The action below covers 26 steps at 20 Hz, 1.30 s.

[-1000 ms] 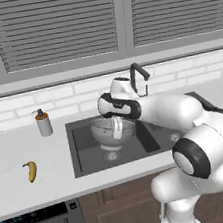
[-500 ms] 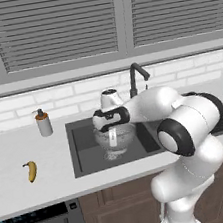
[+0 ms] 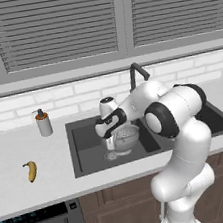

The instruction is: Put the colander in the sink, put the banana in the colander, and turn on the sink faucet and pour water over the colander.

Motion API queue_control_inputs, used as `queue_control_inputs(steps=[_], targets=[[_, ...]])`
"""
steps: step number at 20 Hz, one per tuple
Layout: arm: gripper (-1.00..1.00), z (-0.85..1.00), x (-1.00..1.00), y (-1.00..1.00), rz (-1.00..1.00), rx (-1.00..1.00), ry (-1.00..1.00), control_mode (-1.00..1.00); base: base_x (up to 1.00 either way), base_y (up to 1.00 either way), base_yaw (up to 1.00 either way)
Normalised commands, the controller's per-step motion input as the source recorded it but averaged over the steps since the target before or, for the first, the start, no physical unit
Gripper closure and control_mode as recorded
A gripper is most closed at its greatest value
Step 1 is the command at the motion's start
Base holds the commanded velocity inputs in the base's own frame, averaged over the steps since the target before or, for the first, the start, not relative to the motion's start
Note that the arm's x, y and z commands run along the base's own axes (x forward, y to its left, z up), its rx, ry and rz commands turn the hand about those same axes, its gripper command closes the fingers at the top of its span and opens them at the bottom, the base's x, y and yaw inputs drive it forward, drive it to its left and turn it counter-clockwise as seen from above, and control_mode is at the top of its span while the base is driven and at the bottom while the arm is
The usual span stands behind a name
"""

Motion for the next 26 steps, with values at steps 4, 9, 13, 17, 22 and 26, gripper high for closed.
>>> queue_control_inputs(steps=[4, 9, 13, 17, 22, 26], targets=[[1.0, -0.57, 0.35, 0.0, -0.1, 0.0, 0.0, -1.0, 0.0, 0.0, 0.0], [1.0, -0.57, 0.35, 0.0, -0.07, 0.0, 0.0, -1.0, 0.0, 0.0, 0.0], [1.0, -0.41, 0.53, 0.0, -0.08, 0.0, 0.0, -1.0, 0.0, 0.0, 0.0], [1.0, -0.4, 0.44, 0.03, -0.09, 0.0, 0.0, -1.0, 0.0, 0.0, 0.0], [1.0, -0.35, 0.31, 0.07, -0.12, 0.0, 0.0, -1.0, 0.0, 0.0, 0.0], [-1.0, -0.29, 0.12, 0.0, -0.13, 0.0, 0.0, -1.0, 0.0, 0.0, 0.0]])
